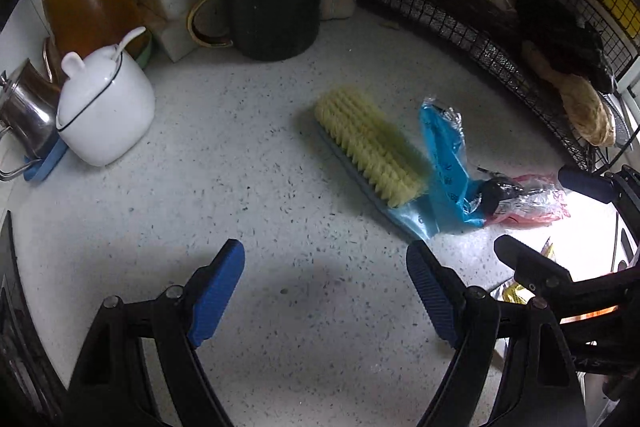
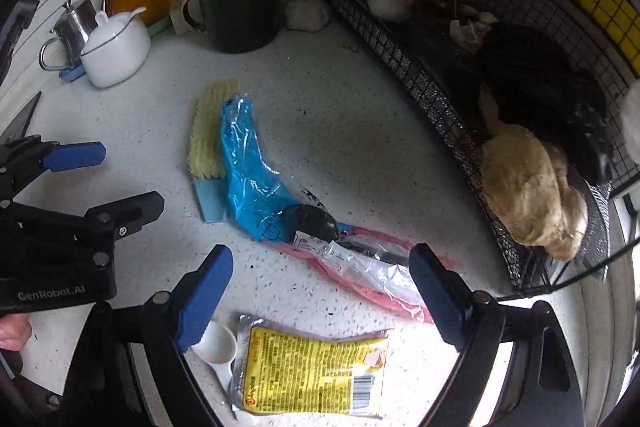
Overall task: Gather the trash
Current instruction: 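Reach the right tool to the blue plastic bag and grasp it, then grasp the yellow scrub brush with the left tool while the right tool holds the bag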
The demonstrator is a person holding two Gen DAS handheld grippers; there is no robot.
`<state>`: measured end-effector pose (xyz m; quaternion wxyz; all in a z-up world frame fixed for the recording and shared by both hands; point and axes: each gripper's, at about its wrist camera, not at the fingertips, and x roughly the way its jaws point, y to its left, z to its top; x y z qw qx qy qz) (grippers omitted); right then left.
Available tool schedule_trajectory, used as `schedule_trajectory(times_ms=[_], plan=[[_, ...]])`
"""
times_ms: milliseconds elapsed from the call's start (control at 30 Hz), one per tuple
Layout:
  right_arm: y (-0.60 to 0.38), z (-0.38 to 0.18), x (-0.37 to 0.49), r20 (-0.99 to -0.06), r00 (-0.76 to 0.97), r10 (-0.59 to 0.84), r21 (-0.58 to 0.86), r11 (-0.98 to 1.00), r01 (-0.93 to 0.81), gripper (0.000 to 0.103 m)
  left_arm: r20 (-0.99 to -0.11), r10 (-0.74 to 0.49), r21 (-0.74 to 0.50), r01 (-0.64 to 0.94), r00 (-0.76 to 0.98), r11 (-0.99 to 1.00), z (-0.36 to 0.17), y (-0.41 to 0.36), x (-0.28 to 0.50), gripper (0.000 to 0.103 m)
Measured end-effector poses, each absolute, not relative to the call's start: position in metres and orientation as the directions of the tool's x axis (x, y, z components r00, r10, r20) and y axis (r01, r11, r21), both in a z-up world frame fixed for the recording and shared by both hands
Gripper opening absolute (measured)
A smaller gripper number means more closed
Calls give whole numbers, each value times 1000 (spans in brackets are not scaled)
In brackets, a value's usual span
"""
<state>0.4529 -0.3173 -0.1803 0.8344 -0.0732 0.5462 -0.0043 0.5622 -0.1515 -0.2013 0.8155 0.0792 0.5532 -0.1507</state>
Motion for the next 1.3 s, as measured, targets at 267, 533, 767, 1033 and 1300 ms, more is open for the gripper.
schedule_trajectory(times_ms=[267,533,767,1033,1300], plan=[[-325,-200,466,-940,342,4,-65,980,-189,89,-942,-117,-10,322,315,947,-220,-161,569,82],[-321,-183,449,-934,357,27,-41,982,-182,24,-943,-135,-23,345,304,938,-213,-162,562,82],[-324,-159,428,-900,436,-5,-44,996,-78,17,-929,-155,-23,363,337,931,-190,-160,557,82],[-345,-146,421,-876,483,-13,3,999,32,17,-924,-167,-22,387,345,922,-193,-189,581,82],[-354,-160,426,-879,477,-3,34,997,69,17,-941,-144,-36,332,308,942,-218,-204,611,82]])
